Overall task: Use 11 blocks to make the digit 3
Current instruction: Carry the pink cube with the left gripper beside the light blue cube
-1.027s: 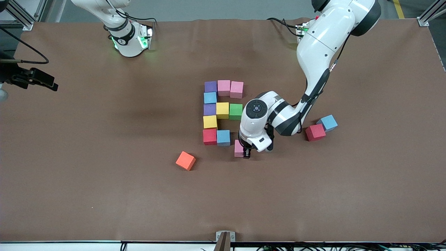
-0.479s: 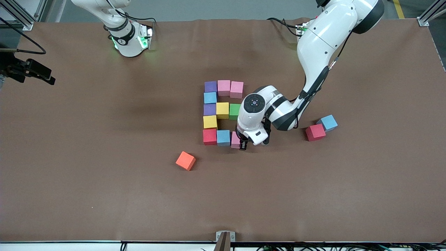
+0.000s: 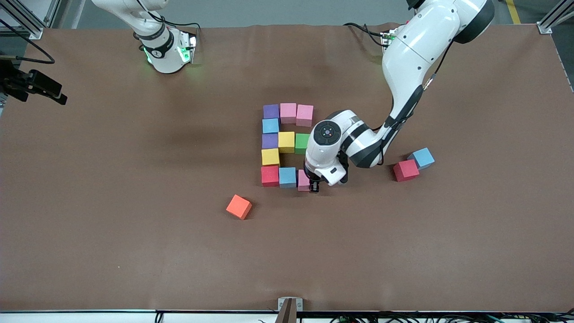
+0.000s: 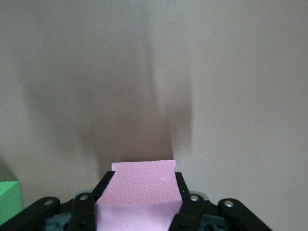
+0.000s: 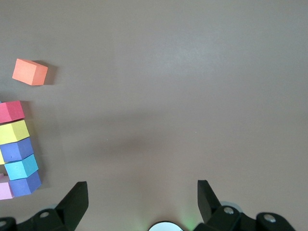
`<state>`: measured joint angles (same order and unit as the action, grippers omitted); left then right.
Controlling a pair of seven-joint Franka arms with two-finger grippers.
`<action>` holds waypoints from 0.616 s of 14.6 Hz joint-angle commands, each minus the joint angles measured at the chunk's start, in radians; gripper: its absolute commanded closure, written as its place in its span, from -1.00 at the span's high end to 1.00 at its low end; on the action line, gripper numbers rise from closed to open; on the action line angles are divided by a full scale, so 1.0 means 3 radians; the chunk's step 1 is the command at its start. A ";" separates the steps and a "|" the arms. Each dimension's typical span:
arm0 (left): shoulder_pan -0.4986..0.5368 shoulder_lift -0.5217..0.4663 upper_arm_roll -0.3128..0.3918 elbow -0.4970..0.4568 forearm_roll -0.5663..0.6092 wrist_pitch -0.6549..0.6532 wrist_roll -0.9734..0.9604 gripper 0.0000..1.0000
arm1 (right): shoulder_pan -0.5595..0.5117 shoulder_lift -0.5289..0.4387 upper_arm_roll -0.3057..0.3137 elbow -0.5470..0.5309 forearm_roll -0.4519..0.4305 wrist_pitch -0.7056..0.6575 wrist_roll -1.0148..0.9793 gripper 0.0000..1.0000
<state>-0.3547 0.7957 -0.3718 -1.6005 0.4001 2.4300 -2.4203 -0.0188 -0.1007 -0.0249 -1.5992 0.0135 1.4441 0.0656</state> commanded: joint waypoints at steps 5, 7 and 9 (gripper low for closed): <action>-0.0024 -0.0024 -0.0013 -0.0054 -0.0055 -0.0021 -0.0073 -0.47 | -0.0024 -0.0273 0.0032 -0.0146 -0.0004 -0.0139 -0.0004 1.00; -0.0024 -0.0024 -0.0008 -0.0049 -0.0055 -0.0026 -0.0073 -0.43 | -0.0024 -0.0334 0.0037 -0.0146 0.0001 -0.0216 0.0001 1.00; -0.0024 -0.0024 -0.0008 -0.0049 -0.0050 -0.0021 -0.0073 -0.08 | -0.0019 -0.0395 0.0037 -0.0146 0.0011 -0.0263 -0.0004 1.00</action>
<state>-0.3621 0.7964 -0.3726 -1.6084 0.4000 2.4299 -2.4365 -0.0187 -0.1674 -0.0216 -1.6050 0.0136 1.3694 0.0656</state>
